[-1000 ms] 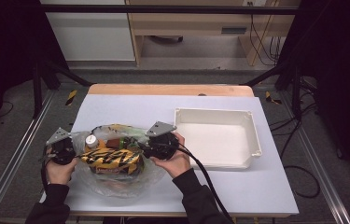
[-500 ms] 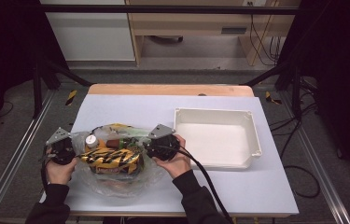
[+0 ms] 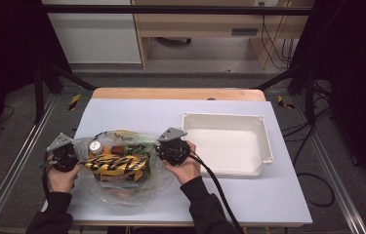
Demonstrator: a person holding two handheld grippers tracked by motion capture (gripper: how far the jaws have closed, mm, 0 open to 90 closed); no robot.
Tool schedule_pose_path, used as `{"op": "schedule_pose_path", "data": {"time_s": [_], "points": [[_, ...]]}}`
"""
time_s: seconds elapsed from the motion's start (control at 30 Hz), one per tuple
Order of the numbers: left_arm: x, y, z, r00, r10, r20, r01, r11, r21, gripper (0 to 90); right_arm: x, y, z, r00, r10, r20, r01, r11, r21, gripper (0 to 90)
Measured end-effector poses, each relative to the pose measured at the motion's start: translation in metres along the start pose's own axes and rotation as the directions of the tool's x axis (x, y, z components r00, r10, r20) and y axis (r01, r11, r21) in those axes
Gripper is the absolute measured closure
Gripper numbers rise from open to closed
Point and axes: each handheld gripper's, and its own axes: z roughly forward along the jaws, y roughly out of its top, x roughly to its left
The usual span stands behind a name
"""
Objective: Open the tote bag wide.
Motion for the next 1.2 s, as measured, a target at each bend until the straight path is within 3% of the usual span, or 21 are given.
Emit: {"op": "schedule_pose_path", "data": {"time_s": [0.1,0.3,0.5,0.77,0.9,1.0,1.07,1.2], "points": [[-0.001,0.002,-0.001,1.0,0.003,0.006,-0.003,0.9999,-0.01,90.0,-0.002,0.002,-0.006,0.9997,0.007,-0.022,-0.007,1.0,-0.003,88.8],[-0.002,0.011,-0.002,0.9994,0.019,0.029,-0.019,0.9994,-0.028,90.0,-0.007,0.006,-0.014,0.9987,0.046,-0.021,-0.048,0.996,-0.074,89.2],[-0.001,0.024,0.005,0.9983,0.037,0.045,-0.035,0.9987,-0.036,90.0,-0.015,0.01,-0.014,0.9968,0.071,0.036,-0.067,0.99,-0.121,89.0],[0.005,0.024,0.026,0.9976,0.022,0.065,-0.025,0.9987,0.044,90.0,-0.021,0.003,0.012,0.9874,0.037,0.154,-0.038,0.999,0.006,88.7],[0.009,0.02,0.032,0.9974,0.0,0.072,-0.008,0.9943,0.107,89.2,-0.021,-0.001,0.024,0.9884,0.019,0.151,-0.034,0.994,0.103,88.1],[0.011,0.016,0.036,0.9976,-0.021,0.066,0.01,0.9879,0.155,87.6,-0.019,-0.004,0.031,0.9919,0.005,0.127,-0.026,0.986,0.164,86.2],[0.011,0.013,0.039,0.9976,-0.034,0.06,0.022,0.9812,0.192,87.5,-0.019,-0.002,0.03,0.9925,0.002,0.122,-0.023,0.984,0.175,84.1],[0.012,0.004,0.045,0.9974,-0.043,0.058,0.026,0.9644,0.263,85.2,-0.02,-0.001,0.023,0.9915,0.007,0.13,-0.026,0.989,0.144,72.2]]}}
